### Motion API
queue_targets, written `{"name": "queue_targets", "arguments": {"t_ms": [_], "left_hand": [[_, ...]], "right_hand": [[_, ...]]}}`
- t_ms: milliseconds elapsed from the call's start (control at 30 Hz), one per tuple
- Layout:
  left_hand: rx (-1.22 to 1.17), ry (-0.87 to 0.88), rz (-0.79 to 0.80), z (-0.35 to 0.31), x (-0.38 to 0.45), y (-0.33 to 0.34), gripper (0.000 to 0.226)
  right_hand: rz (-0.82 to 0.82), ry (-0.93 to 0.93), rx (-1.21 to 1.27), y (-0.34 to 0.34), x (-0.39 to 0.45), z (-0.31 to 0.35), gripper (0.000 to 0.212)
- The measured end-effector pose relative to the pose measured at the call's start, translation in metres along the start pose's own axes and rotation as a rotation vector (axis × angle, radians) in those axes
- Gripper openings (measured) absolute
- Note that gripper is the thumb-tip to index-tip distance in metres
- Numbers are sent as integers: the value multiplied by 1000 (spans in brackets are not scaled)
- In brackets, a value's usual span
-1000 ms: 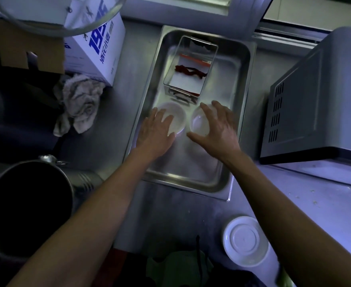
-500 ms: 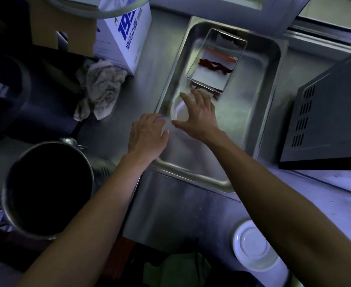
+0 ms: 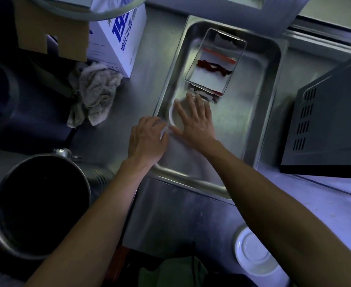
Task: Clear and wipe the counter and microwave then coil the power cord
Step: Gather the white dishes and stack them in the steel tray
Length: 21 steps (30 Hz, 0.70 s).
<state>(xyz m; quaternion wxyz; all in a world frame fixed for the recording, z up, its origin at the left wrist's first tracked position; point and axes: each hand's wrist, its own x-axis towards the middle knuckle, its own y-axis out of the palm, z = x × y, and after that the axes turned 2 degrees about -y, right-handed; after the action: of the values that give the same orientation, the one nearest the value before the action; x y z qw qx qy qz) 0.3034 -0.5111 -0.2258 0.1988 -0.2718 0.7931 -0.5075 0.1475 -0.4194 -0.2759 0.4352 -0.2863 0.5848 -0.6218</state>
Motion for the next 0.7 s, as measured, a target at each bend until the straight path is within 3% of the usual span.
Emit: {"name": "queue_targets", "arguments": {"t_ms": [333, 700], "left_hand": [[31, -16, 87, -12, -14, -18, 34], [146, 160, 178, -83, -74, -12, 37]], "right_hand": [[42, 24, 147, -22, -8, -2, 80], [-60, 116, 326, -26, -162, -42, 61]]}}
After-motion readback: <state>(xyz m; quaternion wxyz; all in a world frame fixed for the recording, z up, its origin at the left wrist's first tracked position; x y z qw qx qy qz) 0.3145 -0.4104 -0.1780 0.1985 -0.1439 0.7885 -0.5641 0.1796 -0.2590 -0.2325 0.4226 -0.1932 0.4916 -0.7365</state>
